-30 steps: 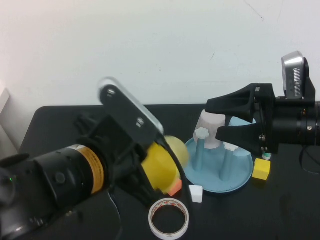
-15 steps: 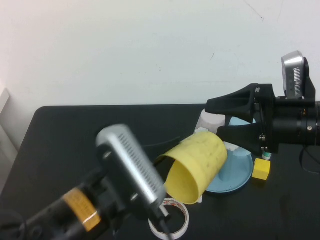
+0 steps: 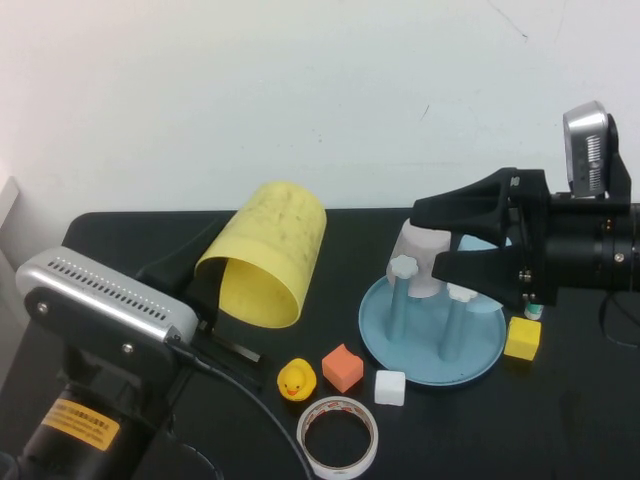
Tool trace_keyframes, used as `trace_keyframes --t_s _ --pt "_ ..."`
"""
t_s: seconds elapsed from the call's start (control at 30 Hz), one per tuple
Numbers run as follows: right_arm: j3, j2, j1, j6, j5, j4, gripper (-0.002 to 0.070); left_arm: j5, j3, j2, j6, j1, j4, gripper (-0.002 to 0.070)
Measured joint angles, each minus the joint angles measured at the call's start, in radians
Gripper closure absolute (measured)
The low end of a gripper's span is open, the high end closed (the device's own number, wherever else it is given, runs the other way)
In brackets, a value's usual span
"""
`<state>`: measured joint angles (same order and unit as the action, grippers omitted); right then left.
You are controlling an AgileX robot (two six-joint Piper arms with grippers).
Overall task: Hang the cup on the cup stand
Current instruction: Adjust the cup with two arms
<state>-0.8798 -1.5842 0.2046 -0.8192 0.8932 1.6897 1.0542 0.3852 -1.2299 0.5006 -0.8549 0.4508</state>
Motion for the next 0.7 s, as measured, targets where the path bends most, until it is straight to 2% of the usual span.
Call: trace_keyframes --t_s 0.7 --pt "0.000 -0.043 0.000 -0.002 -0.041 0.001 0.0024 0.074 0.000 -0.163 -0.116 0.000 0.014 0.0670"
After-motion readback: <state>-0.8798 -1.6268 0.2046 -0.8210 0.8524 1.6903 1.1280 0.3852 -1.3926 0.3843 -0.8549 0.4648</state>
